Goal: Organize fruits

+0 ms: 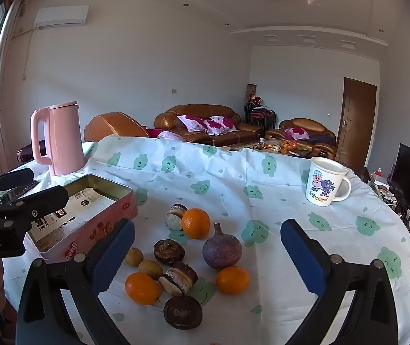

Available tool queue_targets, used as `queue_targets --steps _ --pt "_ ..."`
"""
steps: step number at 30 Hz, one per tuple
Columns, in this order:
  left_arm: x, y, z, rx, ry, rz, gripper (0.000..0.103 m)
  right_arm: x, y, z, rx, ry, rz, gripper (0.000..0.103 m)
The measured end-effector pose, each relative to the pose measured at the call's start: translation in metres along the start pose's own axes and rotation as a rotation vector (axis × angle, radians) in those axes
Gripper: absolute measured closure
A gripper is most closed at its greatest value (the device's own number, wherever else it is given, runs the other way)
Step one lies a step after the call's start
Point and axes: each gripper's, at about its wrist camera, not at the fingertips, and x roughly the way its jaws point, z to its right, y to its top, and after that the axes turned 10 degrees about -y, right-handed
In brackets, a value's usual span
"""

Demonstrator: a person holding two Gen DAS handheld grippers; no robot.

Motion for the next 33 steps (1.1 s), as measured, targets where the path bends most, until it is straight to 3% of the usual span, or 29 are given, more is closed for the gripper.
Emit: queue_targets --steps 33 --pt "-0.001 -0.003 -0.007 -0.022 0.004 0.006 0.000 -0.003 -0.008 0.005 0.030 0.013 -0.003 0.001"
